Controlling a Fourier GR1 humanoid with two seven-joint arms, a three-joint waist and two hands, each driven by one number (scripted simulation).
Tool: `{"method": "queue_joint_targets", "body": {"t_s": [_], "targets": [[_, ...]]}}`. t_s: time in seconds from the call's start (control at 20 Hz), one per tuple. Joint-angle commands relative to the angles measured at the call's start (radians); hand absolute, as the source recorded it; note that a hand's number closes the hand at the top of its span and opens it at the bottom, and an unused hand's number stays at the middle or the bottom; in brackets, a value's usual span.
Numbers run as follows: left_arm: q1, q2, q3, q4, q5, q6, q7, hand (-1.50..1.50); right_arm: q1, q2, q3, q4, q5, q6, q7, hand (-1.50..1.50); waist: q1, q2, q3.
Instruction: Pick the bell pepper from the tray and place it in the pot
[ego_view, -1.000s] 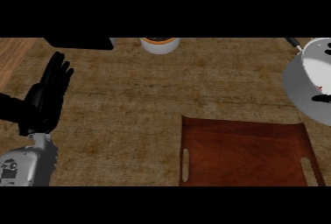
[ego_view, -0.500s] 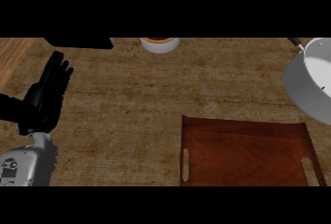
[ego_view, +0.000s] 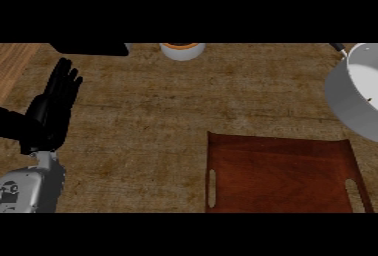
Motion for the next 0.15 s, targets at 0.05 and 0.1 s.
{"method": "queue_joint_targets", "body": {"t_s": [0.05,0.1], "targets": [[0.003,0.002,0.006,-0.011,0.010,-0.005,0.000,0.00,0.038,-0.018,0.005,-0.010,-0.005,0.163,-0.111,-1.50,0.009,-0.001,0.002],[0.019,0.002,-0.002,-0.003,0.007,-0.016,-0.008,0.00,0.033,-0.014,-0.007,-0.007,-0.019,0.159,-0.100,-1.50,0.012,0.001,0.001]]}}
